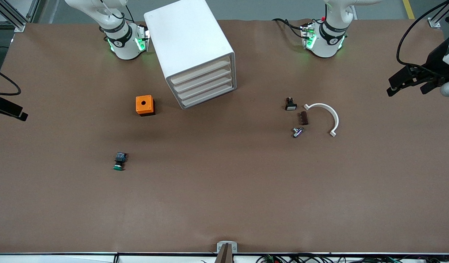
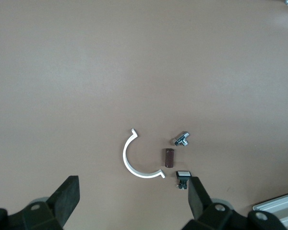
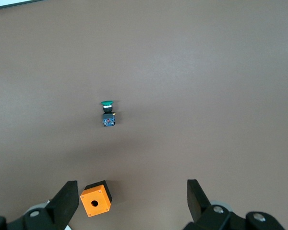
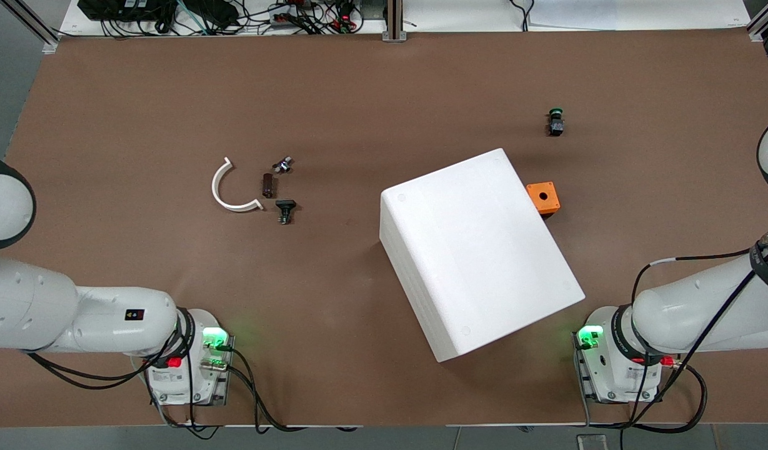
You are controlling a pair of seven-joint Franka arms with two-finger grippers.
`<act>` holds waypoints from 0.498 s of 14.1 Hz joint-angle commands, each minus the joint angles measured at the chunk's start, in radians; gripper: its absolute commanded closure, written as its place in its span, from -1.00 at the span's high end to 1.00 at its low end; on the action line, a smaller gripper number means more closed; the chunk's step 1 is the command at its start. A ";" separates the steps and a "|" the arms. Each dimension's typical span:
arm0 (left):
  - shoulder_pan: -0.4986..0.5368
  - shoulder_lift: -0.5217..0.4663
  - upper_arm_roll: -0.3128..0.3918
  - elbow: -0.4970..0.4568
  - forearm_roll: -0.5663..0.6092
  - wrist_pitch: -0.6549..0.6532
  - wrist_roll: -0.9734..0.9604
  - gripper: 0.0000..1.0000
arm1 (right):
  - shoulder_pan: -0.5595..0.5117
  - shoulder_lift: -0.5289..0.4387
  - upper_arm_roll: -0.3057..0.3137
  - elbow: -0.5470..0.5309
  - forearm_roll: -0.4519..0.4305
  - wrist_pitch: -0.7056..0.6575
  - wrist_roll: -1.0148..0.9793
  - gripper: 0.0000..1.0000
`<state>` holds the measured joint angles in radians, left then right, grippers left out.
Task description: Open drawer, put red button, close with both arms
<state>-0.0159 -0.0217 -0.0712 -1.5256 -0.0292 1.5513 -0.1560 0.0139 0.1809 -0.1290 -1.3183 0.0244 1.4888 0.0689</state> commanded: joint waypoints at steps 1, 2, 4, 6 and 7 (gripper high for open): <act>0.008 -0.007 -0.002 -0.007 -0.003 -0.010 0.027 1.00 | -0.017 -0.008 0.016 0.010 -0.003 -0.013 -0.009 1.00; 0.007 -0.009 -0.001 -0.007 -0.003 -0.010 0.015 1.00 | -0.017 -0.009 0.016 0.010 -0.007 -0.013 -0.009 1.00; -0.007 -0.014 0.001 -0.007 -0.005 -0.011 0.004 1.00 | -0.019 -0.009 0.012 0.010 -0.003 -0.013 -0.009 1.00; -0.033 -0.014 0.043 -0.007 -0.017 -0.010 0.007 1.00 | -0.019 -0.009 0.012 0.010 -0.004 -0.013 -0.009 1.00; -0.036 -0.012 0.053 -0.007 -0.023 -0.002 0.018 1.00 | -0.019 -0.009 0.012 0.010 -0.003 -0.013 -0.009 1.00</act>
<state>-0.0324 -0.0212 -0.0533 -1.5295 -0.0315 1.5513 -0.1543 0.0131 0.1806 -0.1298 -1.3178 0.0244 1.4888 0.0689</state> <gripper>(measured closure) 0.000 0.000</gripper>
